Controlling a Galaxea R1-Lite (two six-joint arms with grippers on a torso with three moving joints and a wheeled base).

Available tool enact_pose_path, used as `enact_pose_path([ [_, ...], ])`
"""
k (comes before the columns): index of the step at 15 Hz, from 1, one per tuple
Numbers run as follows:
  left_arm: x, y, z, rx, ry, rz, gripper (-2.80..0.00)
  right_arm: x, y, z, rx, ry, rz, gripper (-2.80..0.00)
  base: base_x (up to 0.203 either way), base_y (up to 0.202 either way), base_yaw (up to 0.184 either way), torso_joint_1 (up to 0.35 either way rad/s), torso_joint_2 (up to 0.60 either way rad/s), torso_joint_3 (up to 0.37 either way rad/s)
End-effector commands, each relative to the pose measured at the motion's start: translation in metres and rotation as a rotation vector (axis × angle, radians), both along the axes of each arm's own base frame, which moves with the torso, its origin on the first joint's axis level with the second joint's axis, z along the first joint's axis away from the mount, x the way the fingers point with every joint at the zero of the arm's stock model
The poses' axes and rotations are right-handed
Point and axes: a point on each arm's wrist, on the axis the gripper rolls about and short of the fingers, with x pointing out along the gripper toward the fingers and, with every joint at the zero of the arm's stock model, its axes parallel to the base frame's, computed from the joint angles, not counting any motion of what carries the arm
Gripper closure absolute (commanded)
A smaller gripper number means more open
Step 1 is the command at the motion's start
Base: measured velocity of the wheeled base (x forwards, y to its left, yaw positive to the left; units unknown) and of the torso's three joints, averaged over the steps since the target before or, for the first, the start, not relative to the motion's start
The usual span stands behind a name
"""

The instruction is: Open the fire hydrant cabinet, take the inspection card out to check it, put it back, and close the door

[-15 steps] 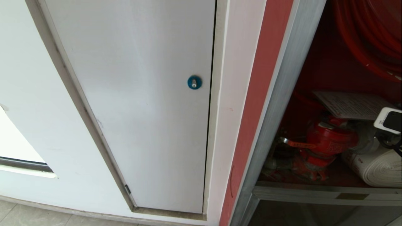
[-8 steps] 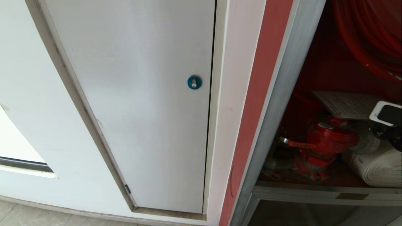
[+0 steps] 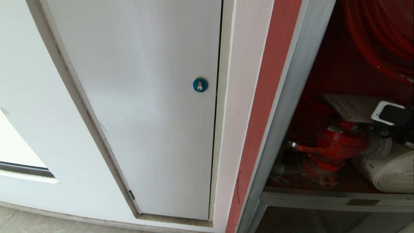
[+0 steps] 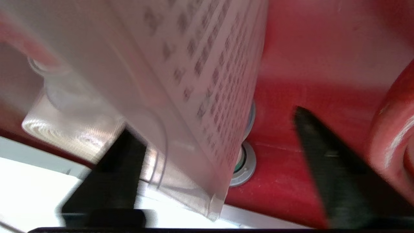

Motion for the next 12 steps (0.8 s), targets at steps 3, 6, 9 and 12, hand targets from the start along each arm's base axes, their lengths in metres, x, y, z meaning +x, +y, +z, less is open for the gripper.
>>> enact_pose_path([
  [3, 0.0001, 0.0, 0.0001, 0.0, 0.001, 0.0, 0.0, 0.0045, -0.001, -0.0001, -0.009, -0.013, 0.002, 0.0, 0.0, 0.0, 0.0, 0.0, 0.0, 0.0],
  [6, 0.0001, 0.0, 0.0001, 0.0, 0.001, -0.001, 0.0, 0.0046, -0.0014, 0.0011, -0.01, -0.017, 0.0, 0.0, 0.0, 0.0, 0.0, 0.0, 0.0, 0.0],
  [9, 0.0001, 0.0, 0.0001, 0.0, 0.001, 0.0, 0.0, 0.003, -0.0011, 0.0021, -0.012, -0.02, 0.0, 0.0, 0.0, 0.0, 0.0, 0.0, 0.0, 0.0],
  [12, 0.0001, 0.0, 0.0, 0.0, 0.001, 0.0, 0.0, -0.0021, 0.0001, 0.0036, -0.014, -0.026, 0.0, 0.0, 0.0, 0.0, 0.0, 0.0, 0.0, 0.0],
])
